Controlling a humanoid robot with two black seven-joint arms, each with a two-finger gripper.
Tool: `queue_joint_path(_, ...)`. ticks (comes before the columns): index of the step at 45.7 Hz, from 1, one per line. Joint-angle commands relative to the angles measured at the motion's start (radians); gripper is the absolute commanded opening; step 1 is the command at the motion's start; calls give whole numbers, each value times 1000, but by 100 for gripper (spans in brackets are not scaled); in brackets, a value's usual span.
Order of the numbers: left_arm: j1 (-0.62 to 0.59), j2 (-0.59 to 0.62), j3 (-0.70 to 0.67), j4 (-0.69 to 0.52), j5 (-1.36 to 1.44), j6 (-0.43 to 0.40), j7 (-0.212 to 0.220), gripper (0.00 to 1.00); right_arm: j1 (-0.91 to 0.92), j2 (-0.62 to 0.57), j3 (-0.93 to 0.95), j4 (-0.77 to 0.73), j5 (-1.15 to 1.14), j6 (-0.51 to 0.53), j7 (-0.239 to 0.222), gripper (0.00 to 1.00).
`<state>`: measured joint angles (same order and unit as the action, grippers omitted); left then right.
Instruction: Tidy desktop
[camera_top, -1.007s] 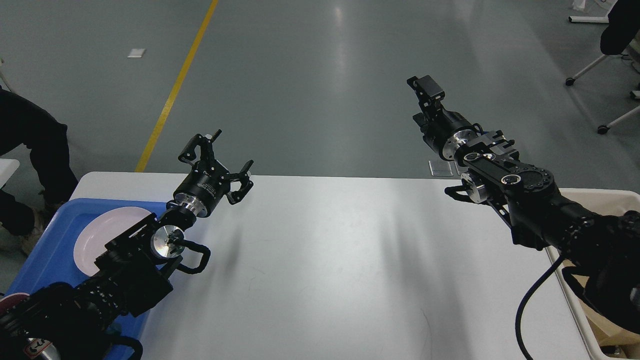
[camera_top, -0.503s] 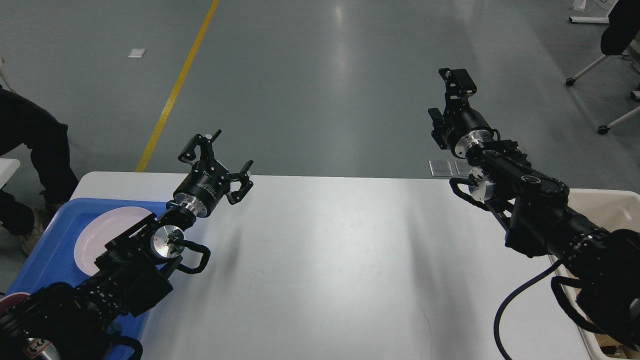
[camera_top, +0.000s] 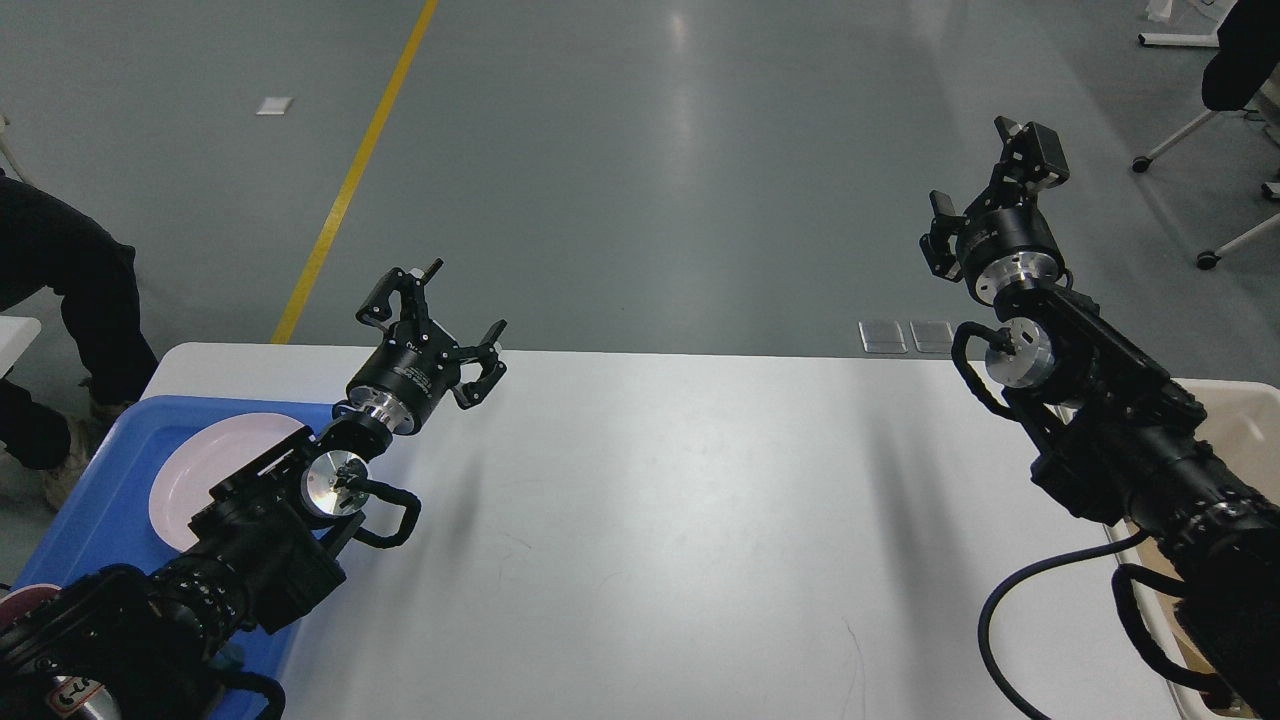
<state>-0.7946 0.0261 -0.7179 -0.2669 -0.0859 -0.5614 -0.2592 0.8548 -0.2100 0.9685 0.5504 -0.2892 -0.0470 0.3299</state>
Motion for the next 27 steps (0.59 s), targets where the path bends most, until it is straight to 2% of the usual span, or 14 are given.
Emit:
queue_joint_path(1, 0, 0, 0, 0, 0, 0, 0, 97, -43, -22, 6, 49, -1, -1, 0, 100)
queue_joint_path(13, 0, 0, 0, 0, 0, 0, 0, 97, -68, -66, 6, 59, 1, 22, 0, 100)
queue_joint_path(27, 0, 0, 0, 0, 0, 0, 0, 97, -76, -66, 15, 51, 2, 35, 0, 100)
